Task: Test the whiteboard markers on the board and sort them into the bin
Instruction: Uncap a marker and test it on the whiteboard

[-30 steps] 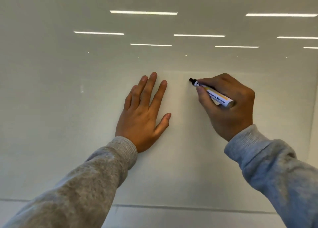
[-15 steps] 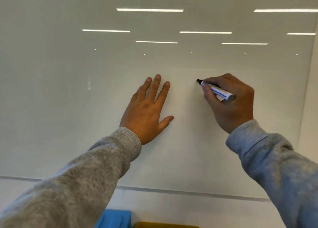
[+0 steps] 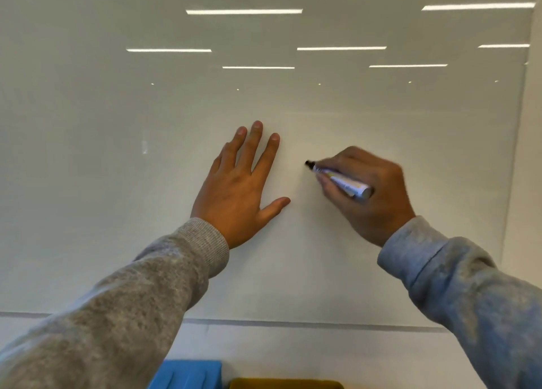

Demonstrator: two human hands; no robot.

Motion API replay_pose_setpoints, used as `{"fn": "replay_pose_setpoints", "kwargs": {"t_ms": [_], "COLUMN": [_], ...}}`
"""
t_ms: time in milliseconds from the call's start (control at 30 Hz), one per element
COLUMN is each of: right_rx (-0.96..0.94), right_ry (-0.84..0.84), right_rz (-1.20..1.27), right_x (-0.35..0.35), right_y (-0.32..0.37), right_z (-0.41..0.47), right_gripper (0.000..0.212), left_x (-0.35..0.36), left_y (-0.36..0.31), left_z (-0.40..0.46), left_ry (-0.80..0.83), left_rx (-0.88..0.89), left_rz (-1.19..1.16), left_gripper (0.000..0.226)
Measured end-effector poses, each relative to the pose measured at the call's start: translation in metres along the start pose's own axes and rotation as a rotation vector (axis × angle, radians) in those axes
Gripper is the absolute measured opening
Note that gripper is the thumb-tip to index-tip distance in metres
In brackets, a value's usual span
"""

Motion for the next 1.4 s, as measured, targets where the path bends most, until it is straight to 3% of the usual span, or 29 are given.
{"fn": "replay_pose_setpoints", "kwargs": {"t_ms": [100,233,267,400,533,667,800,967,1100,1233,1333,1400], "right_rx": [0.121,0.019,0.012,0.142,0.069,0.167,0.110,0.193,0.103,0.192,0.163,0.155], "right_ry": [-0.219,0.087,0.088,-0.172,0.054,-0.160,0.033,-0.157,0.057,-0.123,0.030,0.039], "right_rz": [-0.036,-0.001,0.014,-0.030,-0.014,-0.026,0.003,-0.036,-0.011,-0.042,-0.026,-0.009], "right_x": [-0.031,0.005,0.004,-0.033,-0.002,-0.034,-0.006,-0.035,-0.006,-0.033,-0.010,-0.012], "right_y": [-0.017,0.008,0.007,-0.012,0.006,-0.011,0.007,-0.009,0.012,-0.004,0.010,0.009], "right_z": [-0.001,-0.025,-0.028,-0.028,-0.048,-0.047,-0.061,-0.065,-0.081,-0.082,-0.093,-0.094], "right_gripper": [0.010,0.011,0.011,0.010,0.010,0.009,0.008,0.008,0.007,0.007,0.006,0.006], "left_x": [0.002,0.002,0.002,0.003,0.004,0.006,0.008,0.010,0.011,0.011,0.011,0.011], "left_y": [-0.002,-0.001,0.000,-0.002,-0.002,-0.003,-0.002,-0.003,-0.003,-0.003,-0.004,-0.003], "left_z": [-0.001,-0.002,-0.003,-0.004,-0.006,-0.010,-0.014,-0.016,-0.018,-0.018,-0.019,-0.020], "left_ry": [-0.010,-0.028,-0.031,-0.034,-0.028,-0.036,-0.029,-0.026,-0.026,-0.024,-0.014,-0.007], "left_rx": [0.004,0.004,0.004,0.003,-0.001,0.002,0.007,0.000,0.000,-0.003,-0.004,-0.008], "left_rz": [-0.012,-0.017,-0.017,-0.017,-0.035,-0.031,-0.023,-0.021,-0.018,-0.025,-0.026,-0.032], "left_gripper": [0.094,0.093,0.093,0.091,0.089,0.088,0.087,0.087,0.087,0.086,0.086,0.085]}}
Point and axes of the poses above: each hand's wrist, its own z-axis towards the middle knuckle, its own x-axis out of the palm, y = z × x, the point moved 8 cm from there along z, towards the middle knuckle, and after that the axes turned 7 degrees about -x, right-handed, at the moved point
